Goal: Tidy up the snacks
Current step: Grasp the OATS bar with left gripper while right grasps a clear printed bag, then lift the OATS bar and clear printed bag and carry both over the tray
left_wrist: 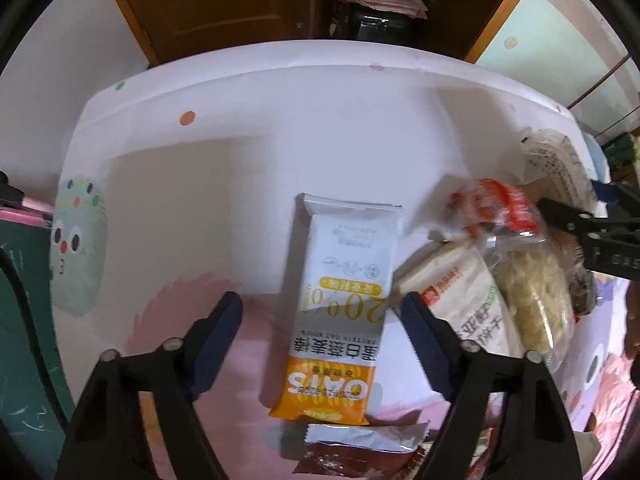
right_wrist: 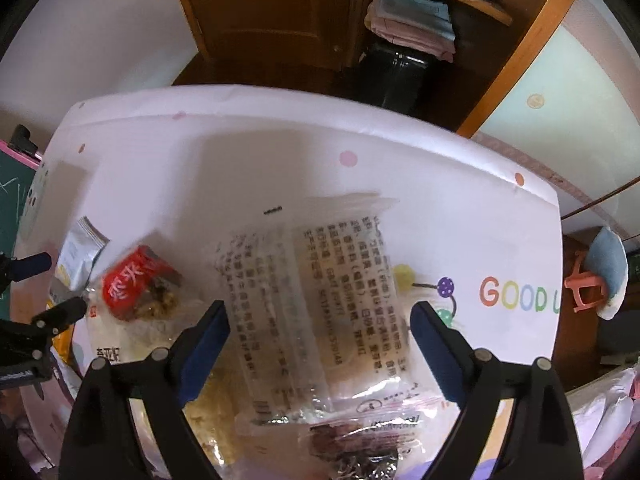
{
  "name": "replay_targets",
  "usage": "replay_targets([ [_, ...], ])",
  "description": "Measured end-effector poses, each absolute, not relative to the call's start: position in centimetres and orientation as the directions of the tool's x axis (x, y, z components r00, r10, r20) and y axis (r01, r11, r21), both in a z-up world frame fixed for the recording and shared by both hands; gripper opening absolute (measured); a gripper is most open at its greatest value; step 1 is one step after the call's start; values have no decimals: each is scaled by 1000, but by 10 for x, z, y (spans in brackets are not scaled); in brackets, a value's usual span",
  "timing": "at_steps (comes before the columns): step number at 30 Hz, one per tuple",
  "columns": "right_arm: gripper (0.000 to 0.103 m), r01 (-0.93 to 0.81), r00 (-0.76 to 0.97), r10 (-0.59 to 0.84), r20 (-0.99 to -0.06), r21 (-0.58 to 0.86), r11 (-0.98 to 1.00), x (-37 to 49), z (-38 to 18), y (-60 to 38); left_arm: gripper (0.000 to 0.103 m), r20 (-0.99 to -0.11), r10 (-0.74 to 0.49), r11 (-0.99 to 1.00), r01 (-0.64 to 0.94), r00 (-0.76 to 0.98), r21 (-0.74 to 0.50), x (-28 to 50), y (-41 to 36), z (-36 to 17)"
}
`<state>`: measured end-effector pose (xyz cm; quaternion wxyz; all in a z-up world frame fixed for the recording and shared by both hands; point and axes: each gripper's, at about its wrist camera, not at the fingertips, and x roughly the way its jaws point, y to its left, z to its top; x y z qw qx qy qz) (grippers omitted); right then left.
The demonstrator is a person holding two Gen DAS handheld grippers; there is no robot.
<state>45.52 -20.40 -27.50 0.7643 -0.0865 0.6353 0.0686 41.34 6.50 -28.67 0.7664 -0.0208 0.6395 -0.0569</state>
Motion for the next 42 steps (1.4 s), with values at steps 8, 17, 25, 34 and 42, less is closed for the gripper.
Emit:
replay_targets([
  [8,70,-182,182,21,-983,-13,983,451,-271,-213,42,-970,-184,982,78,159,-173,412,65,-282],
  [17,64,-164,205,3,-979,-31,986,426,-257,-222,35,-974,-159,987,65,160,-150,415,52,-274],
  [25,64,-112,263,17,-965,-13,994,413,-225,-234,33,-957,-123,991,76,264,-106,394,42,-234],
  [34,64,-90,371,72,-926,41,995,371,-141,-240,33,-919,-88,989,144,385,-34,351,29,-141],
  [42,64,-123,443,143,-885,98,988,302,-60,-238,33,-874,-68,984,177,480,21,280,26,-40],
])
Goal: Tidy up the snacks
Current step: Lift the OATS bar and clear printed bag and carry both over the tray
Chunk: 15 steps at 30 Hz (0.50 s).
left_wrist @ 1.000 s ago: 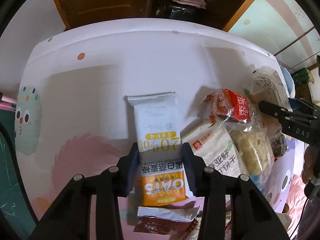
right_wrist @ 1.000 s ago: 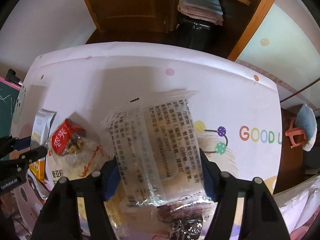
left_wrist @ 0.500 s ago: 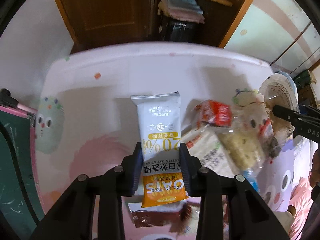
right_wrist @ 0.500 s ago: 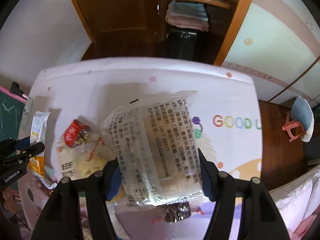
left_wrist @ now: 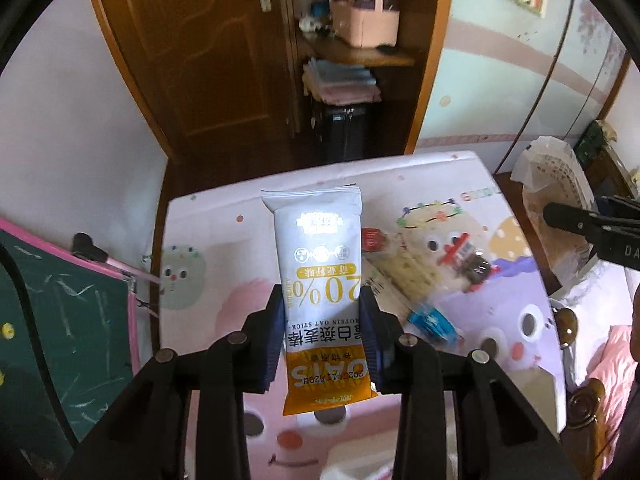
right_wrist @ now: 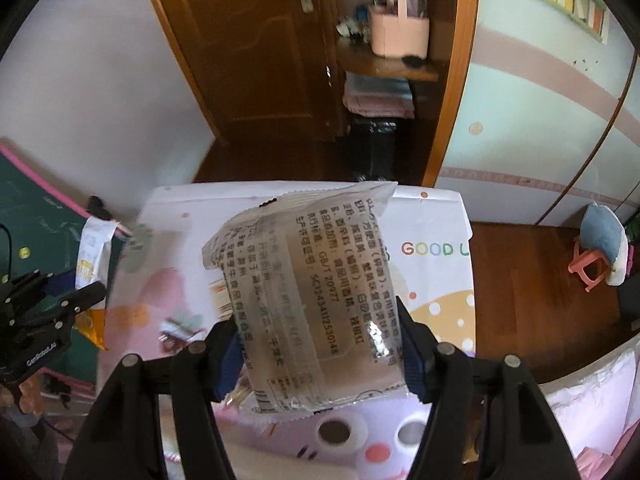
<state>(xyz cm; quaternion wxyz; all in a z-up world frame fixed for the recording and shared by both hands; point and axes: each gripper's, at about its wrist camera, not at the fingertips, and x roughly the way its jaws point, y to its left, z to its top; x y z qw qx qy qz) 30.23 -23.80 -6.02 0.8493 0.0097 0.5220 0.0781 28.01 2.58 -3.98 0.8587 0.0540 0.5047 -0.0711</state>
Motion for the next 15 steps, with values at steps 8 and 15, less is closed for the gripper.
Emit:
replay_targets([
  [8,65,-168,487,192,-852,124,978,208,-1,-236,33,-835,-86,984,179,544,15,186,24,27],
  [15,65,-195,512,212,-832,128,972,134,15,-230,34,-830,-110,983,182,546,-10,110,18,34],
])
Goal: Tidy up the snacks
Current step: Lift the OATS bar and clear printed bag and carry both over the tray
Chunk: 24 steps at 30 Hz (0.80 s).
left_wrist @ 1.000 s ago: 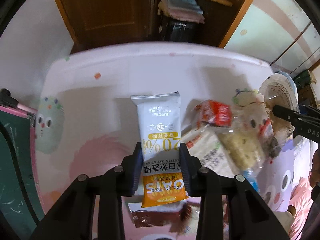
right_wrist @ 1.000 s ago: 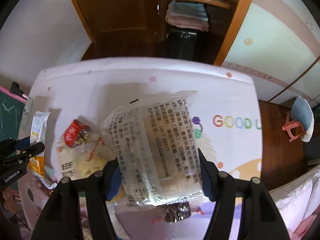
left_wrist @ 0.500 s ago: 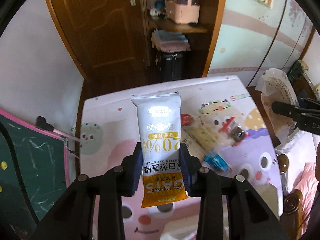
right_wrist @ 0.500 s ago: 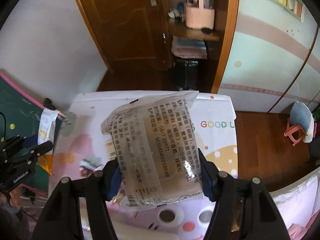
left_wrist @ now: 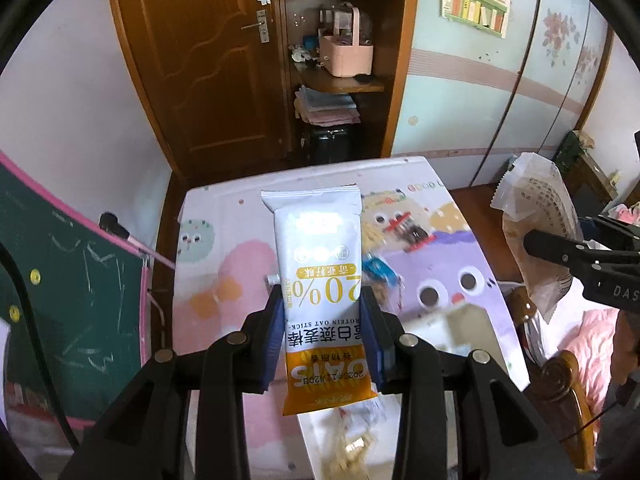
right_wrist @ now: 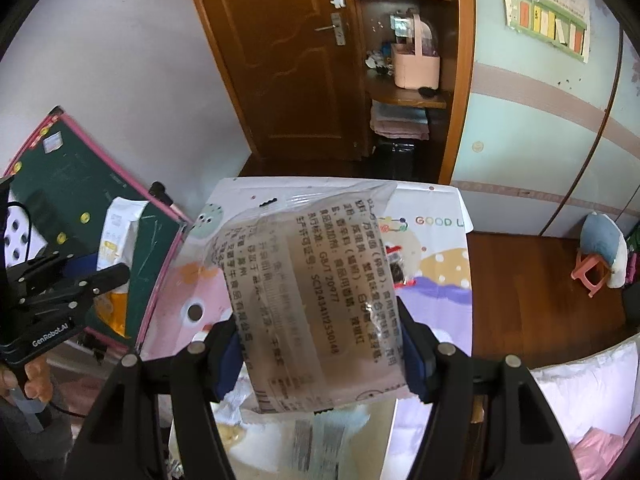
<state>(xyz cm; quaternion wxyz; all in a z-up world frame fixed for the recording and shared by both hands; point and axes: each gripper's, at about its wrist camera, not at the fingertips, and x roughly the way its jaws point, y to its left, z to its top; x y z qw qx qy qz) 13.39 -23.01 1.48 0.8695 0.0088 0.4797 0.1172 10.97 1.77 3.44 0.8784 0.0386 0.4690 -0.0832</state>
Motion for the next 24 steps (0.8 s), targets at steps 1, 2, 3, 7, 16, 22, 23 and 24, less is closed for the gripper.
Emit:
replay_targets([
  [1,65,-196,512,220,-831,137,971,124,14,-230,34,-831,-114,983,182,544,-16,99,16,33],
  [2,66,-189,509,224,-831,146,971,116,13,-231,34,-831,-116,984,178,545,-21,86,15,30],
  [3,66,-182,506,228,-832,155,971,107,10,-232,34,-830,-115,984,175,546,-21,80,13,28],
  [7,66,-162,489,217,-845,156,974,80,-2,-232,34,-836,-136,986,157,532,-61,48,5,12],
  [16,66,-123,463,172,-869,129,984,37,-41,-225,34,-861,-137,989,118,491,-90,18,-11,-41],
  [22,66,-74,398,137,-907,117,990,22,-72,-229,34,-886,-128,990,106,445,-90,13,-17,-76],
  [23,67,-69,387,136,-912,118,991,22,-76,-230,34,-892,-123,991,105,435,-86,14,-17,-82],
  [24,67,-64,374,133,-918,117,991,21,-81,-230,34,-896,-120,991,104,427,-83,14,-17,-87],
])
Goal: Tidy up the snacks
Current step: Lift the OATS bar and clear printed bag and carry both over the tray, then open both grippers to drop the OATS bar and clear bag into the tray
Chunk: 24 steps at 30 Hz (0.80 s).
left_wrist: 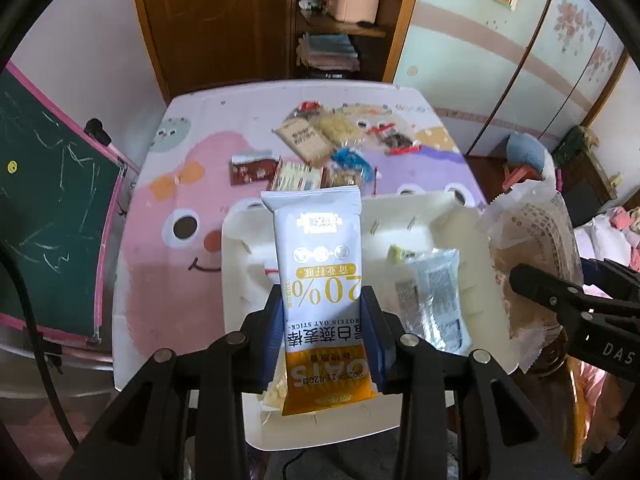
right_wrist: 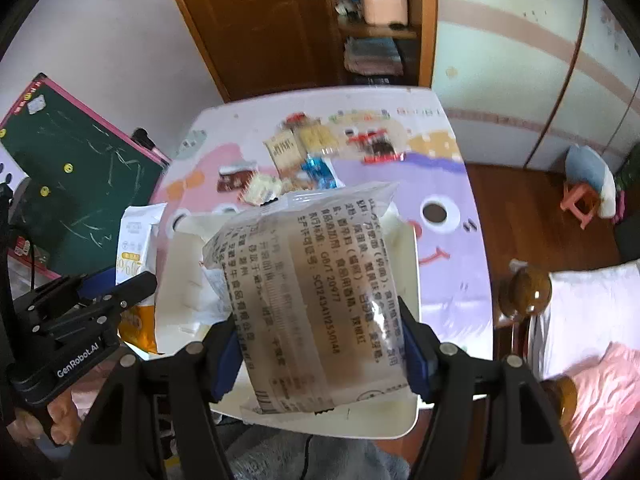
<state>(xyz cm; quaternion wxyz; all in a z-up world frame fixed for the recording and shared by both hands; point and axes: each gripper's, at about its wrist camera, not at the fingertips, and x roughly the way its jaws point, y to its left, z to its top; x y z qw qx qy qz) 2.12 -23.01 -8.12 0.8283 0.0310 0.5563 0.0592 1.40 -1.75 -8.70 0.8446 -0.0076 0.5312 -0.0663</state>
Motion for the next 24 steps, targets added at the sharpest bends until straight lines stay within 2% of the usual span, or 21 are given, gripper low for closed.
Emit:
replay_targets([
  [12,72,-59,291,137,-947,125,990,23,-107,-223,40,-918,-100,992,106,384,-64,17,-22,-104],
  [13,74,-52,287,144,-947,134,990,24,-109,-224,46,-919,-98,992,108,383,-61,17,-22,-104],
  [14,75,-43,286,150,-947,143,989,24,-109,-225,61,-920,-94,993,106,381,-57,18,-23,-104],
  [16,76,-37,299,162,-940,158,987,25,-106,-227,83,-916,-79,995,88,394,-48,17,-22,-103],
  [20,90,-48,360,150,-921,142,989,23,-94,-226,86,-904,-88,995,69,419,-65,17,-17,-98],
  [24,91,-53,383,146,-912,136,989,22,-89,-225,86,-896,-100,995,63,432,-81,16,-15,-96],
])
